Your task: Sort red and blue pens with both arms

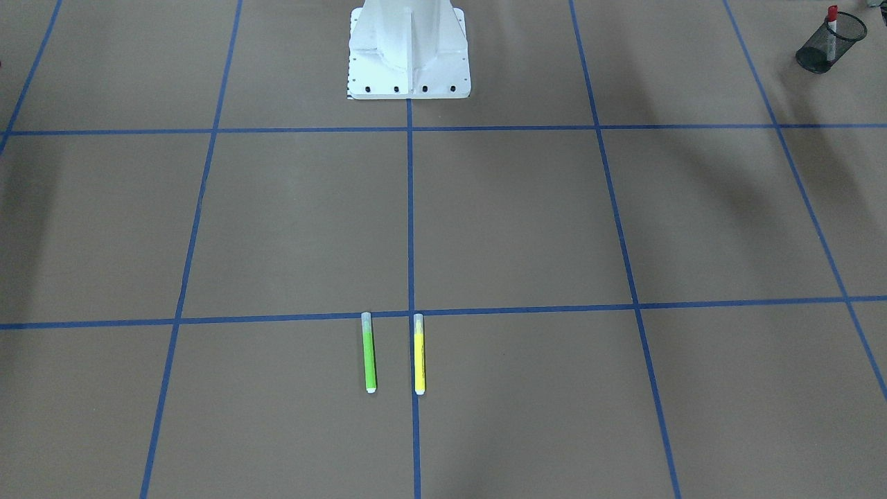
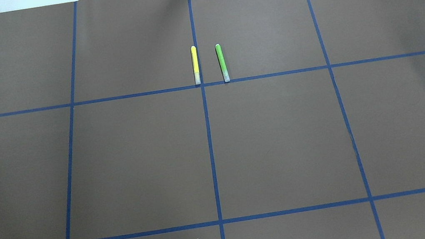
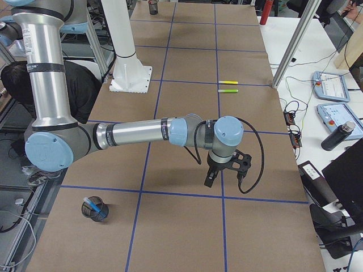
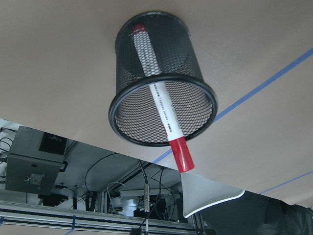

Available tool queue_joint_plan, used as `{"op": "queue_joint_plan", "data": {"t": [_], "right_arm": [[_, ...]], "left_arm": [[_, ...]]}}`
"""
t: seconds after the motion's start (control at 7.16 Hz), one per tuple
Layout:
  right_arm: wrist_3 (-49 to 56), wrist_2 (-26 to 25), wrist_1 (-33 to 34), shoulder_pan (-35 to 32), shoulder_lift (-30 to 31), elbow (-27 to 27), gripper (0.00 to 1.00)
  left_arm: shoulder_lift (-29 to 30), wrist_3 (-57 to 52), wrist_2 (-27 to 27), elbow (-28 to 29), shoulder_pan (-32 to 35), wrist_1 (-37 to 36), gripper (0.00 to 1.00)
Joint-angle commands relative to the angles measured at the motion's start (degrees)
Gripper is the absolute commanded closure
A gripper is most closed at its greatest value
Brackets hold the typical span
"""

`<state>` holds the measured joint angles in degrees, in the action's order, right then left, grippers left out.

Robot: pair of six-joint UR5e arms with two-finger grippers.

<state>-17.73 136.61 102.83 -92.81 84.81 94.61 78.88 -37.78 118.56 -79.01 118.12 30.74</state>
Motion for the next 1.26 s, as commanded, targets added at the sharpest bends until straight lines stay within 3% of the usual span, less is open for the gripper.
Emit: {"op": "queue_joint_plan", "data": {"t": [0.0, 0.28, 0.42, 0.7, 1.12], "right_arm": [[0.68, 0.76, 0.00, 0.00, 0.35, 0.40, 0.00], [0.77, 1.29, 0.09, 0.44, -0.35, 0.31, 0.00], [0.34, 1.38, 0.17, 0.53, -0.09, 1.35, 0.00], [0.16, 1.03, 0.00, 2.28, 0.27, 1.71, 0.00], [0.24, 1.29, -2.26, 2.28, 0.09, 2.07, 0.00]], "left_arm": [[9.58, -0.01, 0.09, -2.45, 0.00, 0.20, 0.00], [13.65, -0.19, 0.18, -9.37, -0.35, 1.24, 0.00], [13.75, -0.19, 1.05, -12.63, -0.52, 5.86, 0.00], [13.06, -0.28, 5.86, -12.40, -0.70, 20.78, 0.00], [13.31, -0.10, 14.91, -12.57, -4.11, 32.77, 0.00]]}}
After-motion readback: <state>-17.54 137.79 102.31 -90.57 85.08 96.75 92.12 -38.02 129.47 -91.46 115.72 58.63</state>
